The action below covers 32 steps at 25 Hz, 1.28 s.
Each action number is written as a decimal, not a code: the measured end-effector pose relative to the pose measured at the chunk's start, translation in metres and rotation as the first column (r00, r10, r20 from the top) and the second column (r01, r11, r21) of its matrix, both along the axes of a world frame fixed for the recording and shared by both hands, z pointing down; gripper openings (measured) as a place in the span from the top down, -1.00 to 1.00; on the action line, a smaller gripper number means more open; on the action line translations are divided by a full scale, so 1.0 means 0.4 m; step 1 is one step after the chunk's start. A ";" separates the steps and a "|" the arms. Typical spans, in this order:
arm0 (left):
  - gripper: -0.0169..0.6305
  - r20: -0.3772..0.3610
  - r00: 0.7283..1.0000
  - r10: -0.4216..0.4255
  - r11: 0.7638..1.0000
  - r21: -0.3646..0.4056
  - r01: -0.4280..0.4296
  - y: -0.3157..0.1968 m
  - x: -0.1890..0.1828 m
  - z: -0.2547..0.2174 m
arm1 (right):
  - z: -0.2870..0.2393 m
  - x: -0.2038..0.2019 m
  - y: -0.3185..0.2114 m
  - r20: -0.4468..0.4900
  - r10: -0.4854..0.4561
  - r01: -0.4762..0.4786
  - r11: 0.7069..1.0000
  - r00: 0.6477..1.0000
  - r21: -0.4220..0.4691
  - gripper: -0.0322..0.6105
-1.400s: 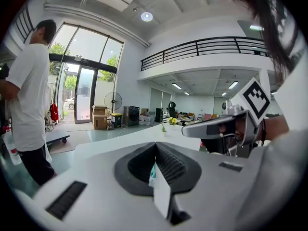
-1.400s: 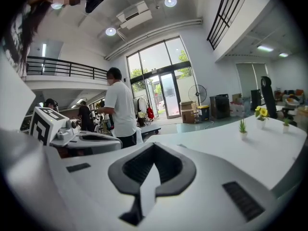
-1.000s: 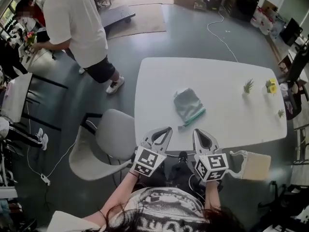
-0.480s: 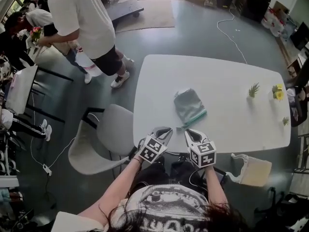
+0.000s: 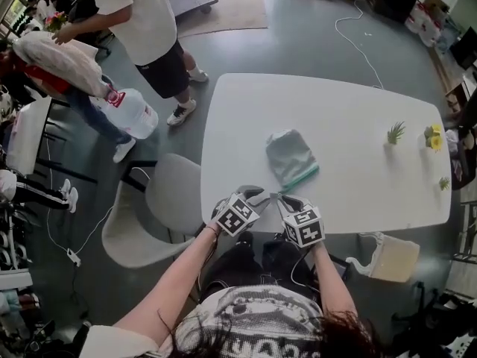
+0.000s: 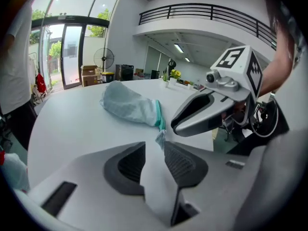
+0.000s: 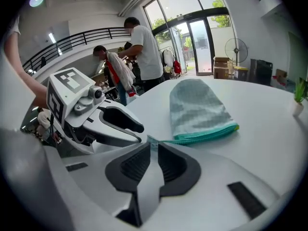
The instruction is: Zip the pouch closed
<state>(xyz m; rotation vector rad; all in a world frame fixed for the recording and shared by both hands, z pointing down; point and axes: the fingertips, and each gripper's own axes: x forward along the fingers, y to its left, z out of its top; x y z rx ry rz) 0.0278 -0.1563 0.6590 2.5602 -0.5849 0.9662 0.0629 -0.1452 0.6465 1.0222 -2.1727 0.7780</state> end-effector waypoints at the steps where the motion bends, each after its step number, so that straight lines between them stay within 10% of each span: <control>1: 0.56 0.001 1.000 0.016 1.000 0.000 -0.016 0.000 0.005 0.003 | 0.005 -0.002 -0.001 -0.004 -0.005 0.005 1.000 1.000 -0.006 0.76; 18: 0.90 0.021 0.984 0.178 0.984 -0.018 -0.178 0.010 0.064 0.026 | 0.056 -0.004 -0.007 -0.107 -0.065 0.062 0.997 0.992 -0.036 0.64; 23: 0.91 -0.100 0.984 0.147 0.980 -0.118 -0.159 0.028 0.080 -0.007 | 0.052 0.002 -0.005 -0.158 -0.089 0.088 0.996 0.983 -0.013 0.59; 32: 0.91 -0.107 0.988 0.111 0.984 -0.129 -0.125 0.036 0.069 -0.011 | 0.053 0.023 -0.016 -0.212 -0.037 0.040 0.999 0.977 0.009 0.81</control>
